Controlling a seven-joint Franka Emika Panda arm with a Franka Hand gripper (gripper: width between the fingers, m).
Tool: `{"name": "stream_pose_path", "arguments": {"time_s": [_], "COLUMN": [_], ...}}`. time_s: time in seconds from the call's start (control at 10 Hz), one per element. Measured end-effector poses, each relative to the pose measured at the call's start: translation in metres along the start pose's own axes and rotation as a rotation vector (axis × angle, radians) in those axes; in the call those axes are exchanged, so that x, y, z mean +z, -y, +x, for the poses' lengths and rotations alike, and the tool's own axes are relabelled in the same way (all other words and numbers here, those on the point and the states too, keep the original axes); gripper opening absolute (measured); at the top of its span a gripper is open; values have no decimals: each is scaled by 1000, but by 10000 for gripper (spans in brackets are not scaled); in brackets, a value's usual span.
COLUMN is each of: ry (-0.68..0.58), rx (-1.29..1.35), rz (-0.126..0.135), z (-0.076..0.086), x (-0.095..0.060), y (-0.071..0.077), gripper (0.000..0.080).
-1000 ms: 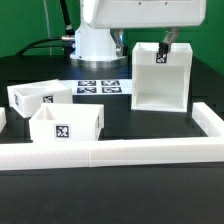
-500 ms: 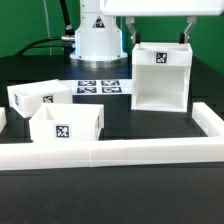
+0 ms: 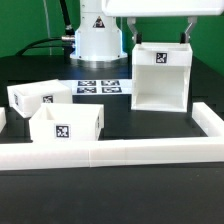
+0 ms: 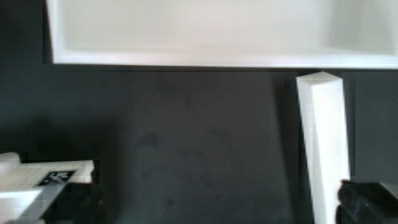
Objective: Assemble drawer
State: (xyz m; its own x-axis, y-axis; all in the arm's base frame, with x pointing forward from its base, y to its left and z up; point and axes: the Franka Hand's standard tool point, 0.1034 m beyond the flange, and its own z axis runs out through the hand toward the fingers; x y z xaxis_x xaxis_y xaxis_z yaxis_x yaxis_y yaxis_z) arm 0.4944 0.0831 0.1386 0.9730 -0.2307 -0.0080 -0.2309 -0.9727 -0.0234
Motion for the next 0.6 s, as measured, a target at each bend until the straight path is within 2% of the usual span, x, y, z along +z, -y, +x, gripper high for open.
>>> {"name": "stream_pose_path", "arguments": {"time_s": [0.2, 0.4, 0.6], "ry": [3, 16, 8], "rx": [10, 18, -2], "rz": [-1, -10, -7], "z": [-34, -59, -80], "x": [-3, 4, 16], "y": [20, 35, 46], "gripper": [650, 650, 650]}}
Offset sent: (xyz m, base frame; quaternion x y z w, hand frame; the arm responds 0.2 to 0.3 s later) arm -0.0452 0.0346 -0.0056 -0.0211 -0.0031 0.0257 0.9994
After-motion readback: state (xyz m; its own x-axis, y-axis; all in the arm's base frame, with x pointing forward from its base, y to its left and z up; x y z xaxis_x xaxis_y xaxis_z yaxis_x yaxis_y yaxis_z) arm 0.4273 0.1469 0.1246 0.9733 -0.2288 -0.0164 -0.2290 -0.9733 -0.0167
